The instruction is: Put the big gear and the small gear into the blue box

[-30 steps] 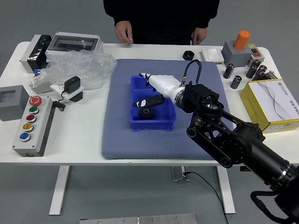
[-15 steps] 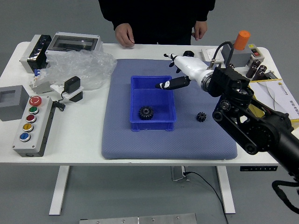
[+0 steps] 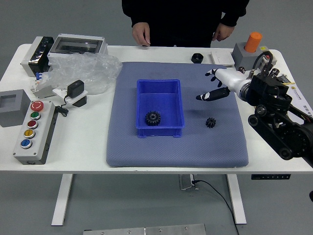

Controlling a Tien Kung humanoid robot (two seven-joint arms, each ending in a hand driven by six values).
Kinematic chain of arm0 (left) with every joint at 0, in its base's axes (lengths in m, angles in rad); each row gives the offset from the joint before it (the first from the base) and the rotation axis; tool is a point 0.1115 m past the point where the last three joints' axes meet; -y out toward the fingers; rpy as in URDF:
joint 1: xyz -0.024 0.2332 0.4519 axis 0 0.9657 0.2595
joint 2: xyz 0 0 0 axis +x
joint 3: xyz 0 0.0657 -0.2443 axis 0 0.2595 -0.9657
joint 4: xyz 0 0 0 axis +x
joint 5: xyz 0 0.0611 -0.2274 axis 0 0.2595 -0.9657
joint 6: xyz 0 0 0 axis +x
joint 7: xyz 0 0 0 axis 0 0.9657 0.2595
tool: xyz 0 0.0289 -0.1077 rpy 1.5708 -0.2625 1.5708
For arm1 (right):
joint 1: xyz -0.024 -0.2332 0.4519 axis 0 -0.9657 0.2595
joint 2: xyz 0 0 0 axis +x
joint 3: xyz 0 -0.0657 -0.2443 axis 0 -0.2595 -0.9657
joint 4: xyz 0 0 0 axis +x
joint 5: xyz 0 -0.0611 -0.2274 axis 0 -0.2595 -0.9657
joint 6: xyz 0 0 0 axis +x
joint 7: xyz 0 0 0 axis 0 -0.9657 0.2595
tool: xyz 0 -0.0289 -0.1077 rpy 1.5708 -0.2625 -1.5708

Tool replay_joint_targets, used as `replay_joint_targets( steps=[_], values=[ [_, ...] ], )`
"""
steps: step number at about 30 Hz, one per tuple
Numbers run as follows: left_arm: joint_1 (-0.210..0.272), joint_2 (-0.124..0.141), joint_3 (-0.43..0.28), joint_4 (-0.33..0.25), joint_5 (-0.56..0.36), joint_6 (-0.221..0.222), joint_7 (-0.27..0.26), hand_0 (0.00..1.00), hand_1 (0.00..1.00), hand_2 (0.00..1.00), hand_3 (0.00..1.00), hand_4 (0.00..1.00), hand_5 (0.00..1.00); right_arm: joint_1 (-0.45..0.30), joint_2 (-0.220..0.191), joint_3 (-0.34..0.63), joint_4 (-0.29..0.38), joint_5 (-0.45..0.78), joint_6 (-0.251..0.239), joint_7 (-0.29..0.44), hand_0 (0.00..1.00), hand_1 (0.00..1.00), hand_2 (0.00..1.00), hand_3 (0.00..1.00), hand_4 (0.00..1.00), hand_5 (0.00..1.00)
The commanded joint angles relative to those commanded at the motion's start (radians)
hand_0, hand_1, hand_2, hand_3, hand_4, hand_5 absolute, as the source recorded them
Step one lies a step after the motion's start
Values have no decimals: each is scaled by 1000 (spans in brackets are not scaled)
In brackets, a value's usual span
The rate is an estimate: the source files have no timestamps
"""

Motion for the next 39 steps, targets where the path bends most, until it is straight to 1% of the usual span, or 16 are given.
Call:
replay_joint_targets(
  steps=[3,4,12,18,21,22,27,28,33,34,39],
  values=[
    [-1,0,-1,0,1,0,-1,849,822,834,869,747,309,-12,-9,-11,-4,3,16,-10,754,673,784,846,912,541],
    [-1,-1,-2,0,1,0,-1,849,822,834,869,747,309,-16,-12,-14,-3,3,22,-14,754,672,774,807,898,523],
    [1,-1,-4,0,1,0,-2,849,822,834,869,748,310,-48,-28,-36,37,3,74,-59,749,670,767,803,892,518],
    [1,-2,-6,0,2,1,-2,848,822,834,869,748,310,-58,-29,-39,64,0,94,-80,745,666,754,795,888,510],
    [2,-2,-7,0,2,1,-2,848,822,834,869,748,310,-65,-24,-34,75,-6,100,-90,745,666,754,795,888,510],
    [3,-2,-7,0,2,1,-2,849,822,834,869,748,310,-68,-21,-32,78,-8,101,-93,738,656,739,776,874,495],
    [4,-4,-9,0,3,1,-2,849,822,834,869,748,310,-84,-5,-28,90,-23,99,-102,738,656,739,776,874,495],
    [4,-4,-9,0,3,1,-2,849,822,834,869,748,310,-88,-1,-27,92,-28,98,-103,722,645,721,742,846,466],
    [5,-5,-10,0,4,1,-1,849,822,834,869,748,310,-102,14,-24,100,-43,96,-109,722,645,721,742,846,466],
    [6,-5,-10,0,4,1,-1,849,822,834,869,749,309,-105,17,-24,102,-47,97,-111,689,611,698,722,818,443],
    [5,-7,-12,0,6,1,-2,849,822,834,869,749,309,-114,24,-24,106,-63,96,-114,689,611,698,722,818,443]
  ],
)
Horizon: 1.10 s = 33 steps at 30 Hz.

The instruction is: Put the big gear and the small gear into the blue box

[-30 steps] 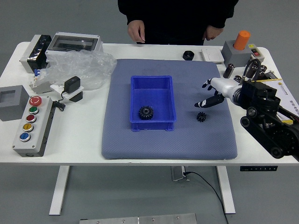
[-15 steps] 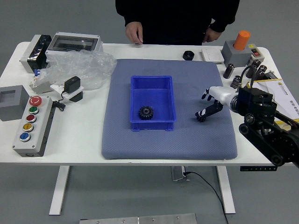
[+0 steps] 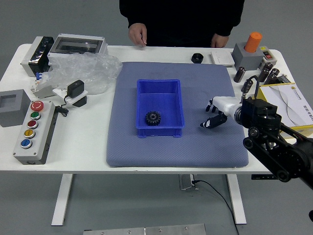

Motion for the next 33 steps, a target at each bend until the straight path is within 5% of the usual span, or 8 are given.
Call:
replay_joint_targets(
  steps=[25,33],
  values=[
    [5,-3,-3,0,7,-1,1,849,822,833,866,747,309,-39,17,0,12,-69,-23,18,684,526,564,632,649,209],
    [6,-4,-3,0,7,-1,1,849,821,833,866,747,307,-48,22,-2,13,-101,-50,35,685,510,533,594,665,154]
  ],
)
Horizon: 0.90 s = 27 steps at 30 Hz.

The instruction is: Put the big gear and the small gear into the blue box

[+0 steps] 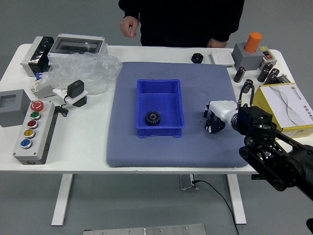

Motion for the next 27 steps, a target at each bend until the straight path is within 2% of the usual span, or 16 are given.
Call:
replay_joint_targets(
  steps=[3,4,9,10,27],
  values=[
    [0,0,0,0,0,0,0,849,821,833,866,747,307,-2,1,0,-1,-9,-10,5,685,510,533,594,665,154],
    [0,0,0,0,0,0,0,849,821,833,866,747,307,-3,2,0,-1,-11,-13,6,676,493,498,553,695,74],
    [0,0,1,0,-2,0,0,849,821,833,866,747,307,-5,2,0,-3,-16,-23,8,676,493,498,553,695,74],
    [0,0,1,0,-2,0,0,849,821,833,865,747,305,-5,2,1,-3,-16,-25,9,668,491,484,536,736,16],
    [-2,0,5,0,-5,0,-2,849,822,833,865,746,305,-1,0,7,-5,-10,-29,-1,660,493,480,531,768,24]
  ],
)
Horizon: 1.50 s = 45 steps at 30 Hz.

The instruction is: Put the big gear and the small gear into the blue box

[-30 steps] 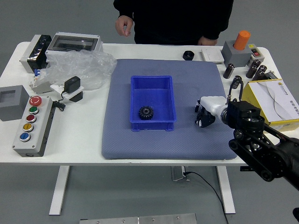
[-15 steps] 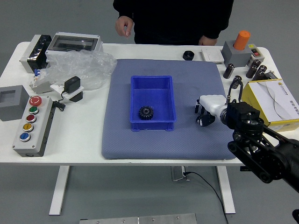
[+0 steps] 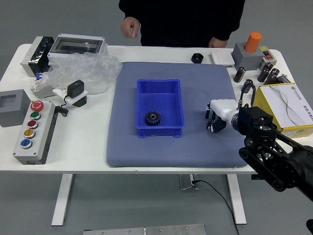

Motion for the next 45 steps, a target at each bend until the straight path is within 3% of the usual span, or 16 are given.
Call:
replay_joint_targets(
  steps=[16,18,19,24,25,30,31,34,45],
  values=[
    [-1,1,-1,0,1,0,-1,849,822,833,864,747,304,11,-5,16,25,4,1,-7,656,484,462,503,779,47],
    [-1,1,-1,0,1,0,-1,849,822,833,864,747,304,11,-6,16,28,4,9,-8,656,484,462,503,779,47],
    [-1,1,-1,0,1,0,-1,849,822,832,863,747,304,11,-7,17,30,4,15,-10,662,507,502,573,783,90],
    [-1,1,-1,0,2,0,0,849,822,832,863,747,304,12,-9,22,39,22,55,-27,662,507,502,573,783,90],
    [0,1,-1,0,2,0,0,849,822,832,863,747,304,12,-9,23,40,26,63,-31,600,524,585,651,762,398],
    [0,1,-2,0,4,0,0,849,822,832,863,747,304,13,-11,33,52,47,99,-50,600,524,585,651,762,398],
    [0,1,-2,0,4,0,0,849,821,831,863,747,304,14,-12,35,56,48,104,-53,617,561,638,701,818,432],
    [1,1,-3,0,5,0,0,849,821,831,863,747,304,16,-14,40,70,48,115,-61,617,561,638,701,818,432],
    [-2,2,-4,0,10,-2,1,849,821,831,863,747,305,15,-11,27,65,41,118,-70,636,577,646,710,846,460]
  ],
)
